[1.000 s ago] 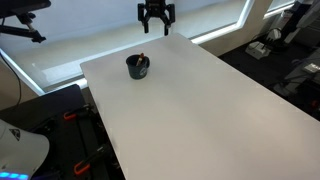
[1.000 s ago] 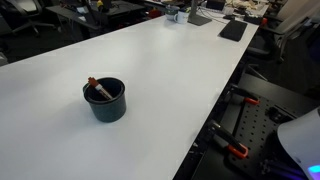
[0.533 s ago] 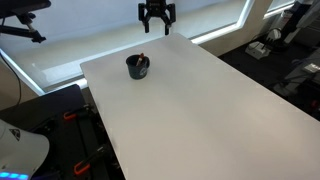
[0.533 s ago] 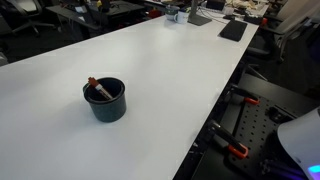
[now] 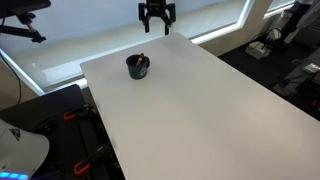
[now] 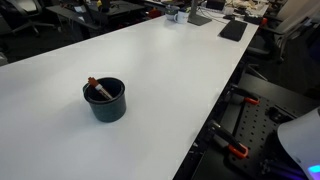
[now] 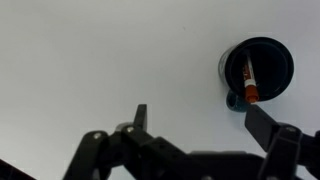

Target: Remove the orange marker from the cup and put it on the table

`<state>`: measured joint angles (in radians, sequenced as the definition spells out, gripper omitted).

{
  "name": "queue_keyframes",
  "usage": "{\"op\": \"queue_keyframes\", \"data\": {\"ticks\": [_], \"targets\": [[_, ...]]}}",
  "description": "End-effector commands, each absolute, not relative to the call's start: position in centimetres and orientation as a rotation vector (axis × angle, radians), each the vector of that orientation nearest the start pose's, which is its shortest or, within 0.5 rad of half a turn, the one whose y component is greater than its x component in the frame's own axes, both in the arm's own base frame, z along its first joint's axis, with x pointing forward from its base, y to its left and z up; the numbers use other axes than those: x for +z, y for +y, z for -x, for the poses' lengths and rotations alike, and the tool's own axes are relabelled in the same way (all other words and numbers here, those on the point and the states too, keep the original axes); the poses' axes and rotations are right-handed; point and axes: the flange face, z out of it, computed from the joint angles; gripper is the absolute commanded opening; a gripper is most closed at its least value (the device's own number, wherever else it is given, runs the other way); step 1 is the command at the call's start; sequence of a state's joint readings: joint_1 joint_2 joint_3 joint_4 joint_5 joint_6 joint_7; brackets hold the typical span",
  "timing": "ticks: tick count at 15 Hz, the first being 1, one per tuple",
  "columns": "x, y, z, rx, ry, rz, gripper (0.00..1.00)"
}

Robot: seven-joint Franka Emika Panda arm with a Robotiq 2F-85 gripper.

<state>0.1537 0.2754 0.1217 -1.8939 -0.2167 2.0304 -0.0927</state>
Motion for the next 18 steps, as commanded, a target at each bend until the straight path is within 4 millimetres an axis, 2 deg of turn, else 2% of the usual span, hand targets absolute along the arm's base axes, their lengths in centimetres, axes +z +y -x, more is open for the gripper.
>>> {"op": "queue_keyframes", "data": {"ticks": [1,4,6,9,12,15,18], "targets": [[37.2,13.0,-57.8,0.204,-0.707,3.235,1.0],[39.1,9.3,-56.6,0.224,-0.627,3.246,1.0],[40.8,6.1,-55.6,0.234,-0.576,3.263,1.0],[42.5,1.5,-53.3,0.261,-0.533,3.279,1.0],[43.4,-2.5,-51.0,0.284,-0.491,3.291,1.0],[43.6,-5.4,-49.6,0.297,-0.42,3.298,1.0],[43.7,-6.9,-48.6,0.3,-0.391,3.295,1.0]]}}
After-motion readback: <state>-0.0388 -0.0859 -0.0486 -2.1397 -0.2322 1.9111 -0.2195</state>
